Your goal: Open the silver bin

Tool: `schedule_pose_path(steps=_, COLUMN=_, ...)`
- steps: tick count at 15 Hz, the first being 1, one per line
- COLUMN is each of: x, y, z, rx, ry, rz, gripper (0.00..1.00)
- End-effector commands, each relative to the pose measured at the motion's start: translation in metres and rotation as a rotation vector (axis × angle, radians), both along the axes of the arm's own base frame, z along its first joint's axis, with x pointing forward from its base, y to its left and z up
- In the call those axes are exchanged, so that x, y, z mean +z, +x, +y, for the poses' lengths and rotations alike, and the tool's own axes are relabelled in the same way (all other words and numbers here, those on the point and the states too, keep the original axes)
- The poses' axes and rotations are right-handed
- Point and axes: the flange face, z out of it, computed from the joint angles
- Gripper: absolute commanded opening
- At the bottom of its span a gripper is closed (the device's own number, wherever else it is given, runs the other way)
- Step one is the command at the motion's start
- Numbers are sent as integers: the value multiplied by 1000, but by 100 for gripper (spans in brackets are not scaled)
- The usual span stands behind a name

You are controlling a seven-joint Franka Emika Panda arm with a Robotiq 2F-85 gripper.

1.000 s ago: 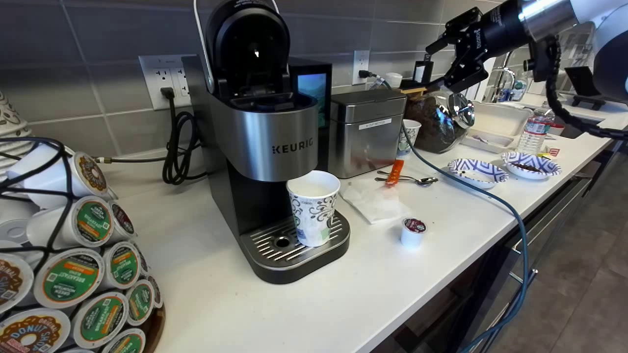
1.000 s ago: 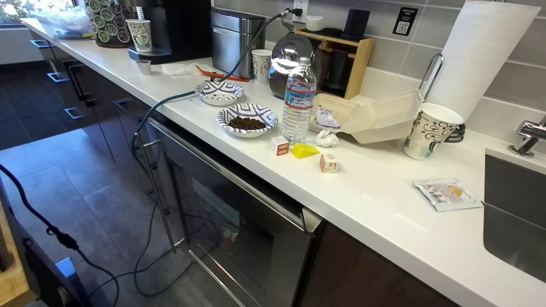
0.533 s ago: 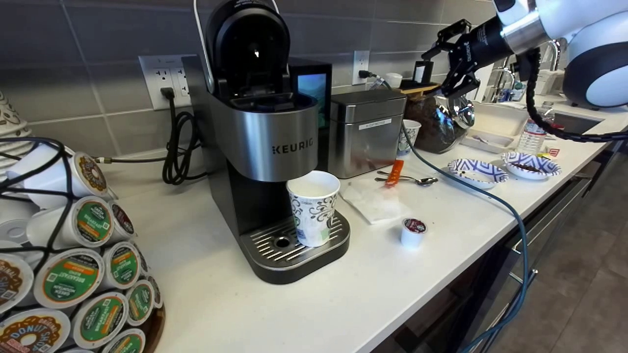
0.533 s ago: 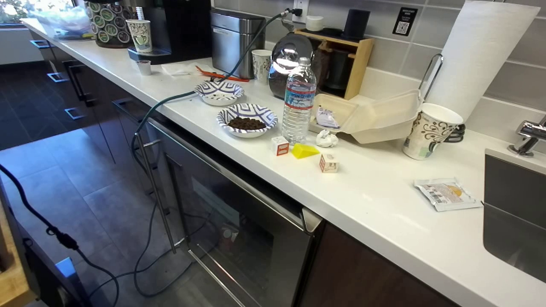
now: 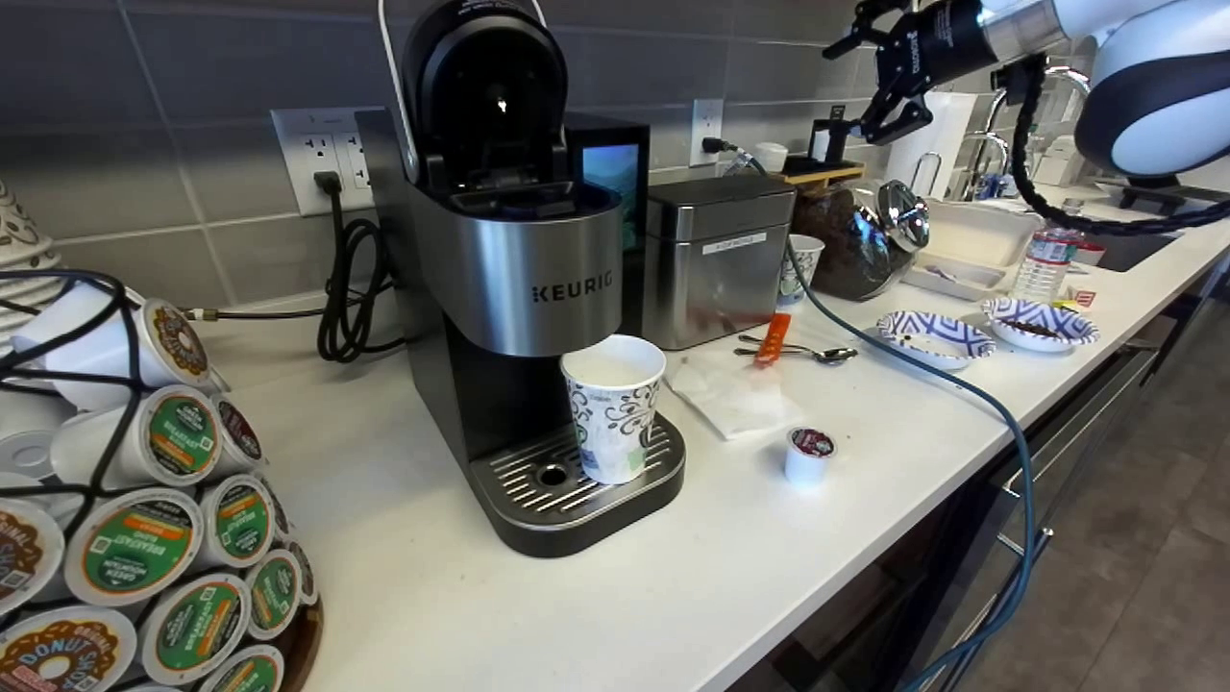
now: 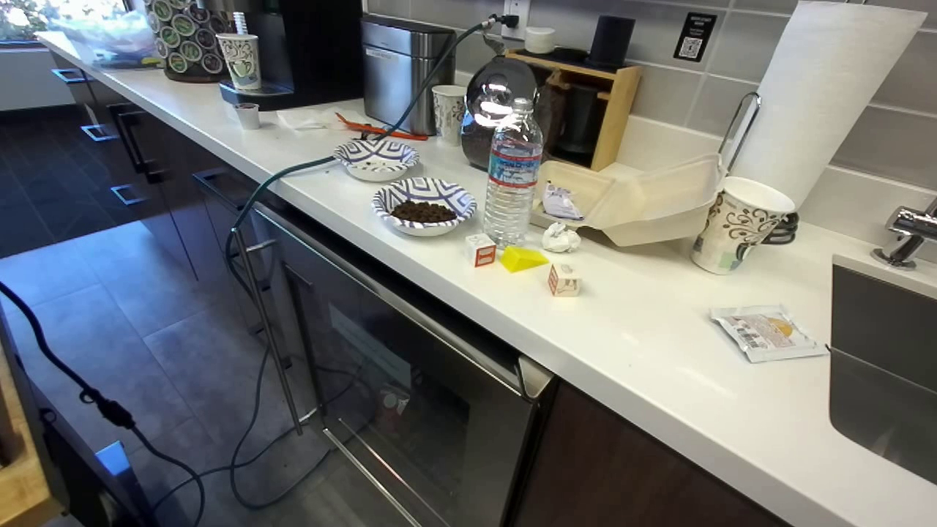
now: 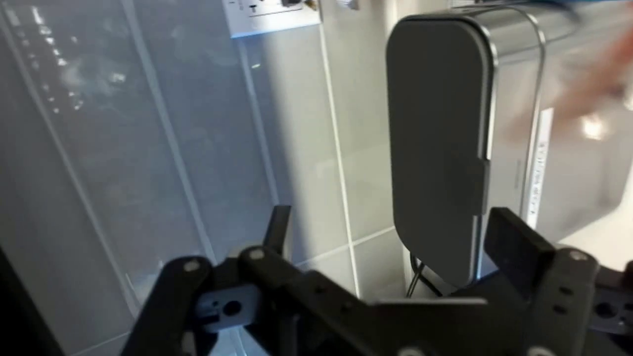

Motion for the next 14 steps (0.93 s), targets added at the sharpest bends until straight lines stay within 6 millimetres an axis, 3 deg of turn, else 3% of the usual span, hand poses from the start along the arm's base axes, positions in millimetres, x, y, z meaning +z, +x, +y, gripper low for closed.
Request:
schedule_pose_path(steps=1, x=-8, y=21, z=5, rx=72, ry=-77, rz=-76, gripper=100)
schedule_pose_path(steps=8, x=-70, y=27, z=51, rx=135, ry=-97, rz=-71, gripper=100)
schedule_pose_path(steps=14, x=-104, y=37, z=67, rx=75, ry=-89, rz=-51, gripper=100)
